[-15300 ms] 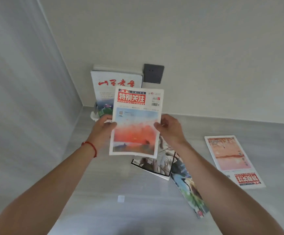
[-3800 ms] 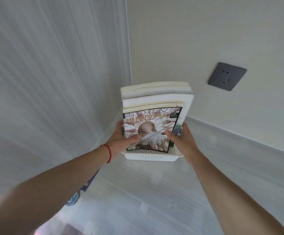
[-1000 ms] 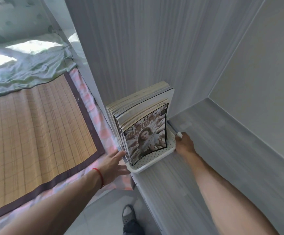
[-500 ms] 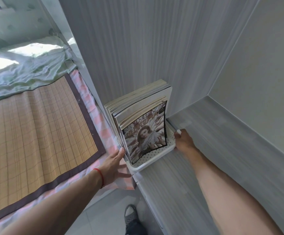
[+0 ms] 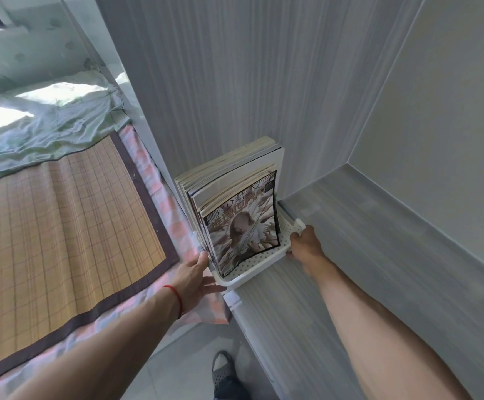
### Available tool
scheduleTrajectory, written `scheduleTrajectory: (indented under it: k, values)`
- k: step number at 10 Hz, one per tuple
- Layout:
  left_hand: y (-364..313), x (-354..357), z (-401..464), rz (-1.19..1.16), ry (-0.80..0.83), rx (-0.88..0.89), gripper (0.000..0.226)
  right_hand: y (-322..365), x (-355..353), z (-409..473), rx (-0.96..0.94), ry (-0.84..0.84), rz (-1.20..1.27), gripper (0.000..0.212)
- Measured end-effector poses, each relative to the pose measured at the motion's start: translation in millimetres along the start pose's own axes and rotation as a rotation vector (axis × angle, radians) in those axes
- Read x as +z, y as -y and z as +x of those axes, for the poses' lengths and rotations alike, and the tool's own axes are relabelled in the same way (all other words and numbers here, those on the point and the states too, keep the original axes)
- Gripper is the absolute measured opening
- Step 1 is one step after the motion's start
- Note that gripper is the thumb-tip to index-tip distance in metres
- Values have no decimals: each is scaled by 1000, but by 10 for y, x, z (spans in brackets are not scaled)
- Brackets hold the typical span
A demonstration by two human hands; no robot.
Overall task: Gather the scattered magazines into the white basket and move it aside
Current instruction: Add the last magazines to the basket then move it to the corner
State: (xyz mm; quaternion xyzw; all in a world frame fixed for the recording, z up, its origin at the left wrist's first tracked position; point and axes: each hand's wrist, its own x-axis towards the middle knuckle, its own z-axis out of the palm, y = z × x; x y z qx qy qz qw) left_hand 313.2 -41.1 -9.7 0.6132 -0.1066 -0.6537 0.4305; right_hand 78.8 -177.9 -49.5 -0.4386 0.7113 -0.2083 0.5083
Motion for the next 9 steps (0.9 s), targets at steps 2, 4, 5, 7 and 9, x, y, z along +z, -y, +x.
scheduleTrajectory:
  k: [2,4,5,7,9]
  values:
    - [4,20,32,-40,6,-1,36,20,-60,-11,-23,1,-20,39]
    - [19,8,101,-23,0,8,39,48,-90,-19,-20,12,-35,40]
    - [35,-35,122,12,-21,10,42,47,-87,-61,-6,25,-51,49]
    - [-27,-81,57,161,-157,107,39,8,-111,-239,-49,33,65,56]
    - [-111,-119,-565,344,-269,320,34,-151,-233,-471,-139,23,161,32]
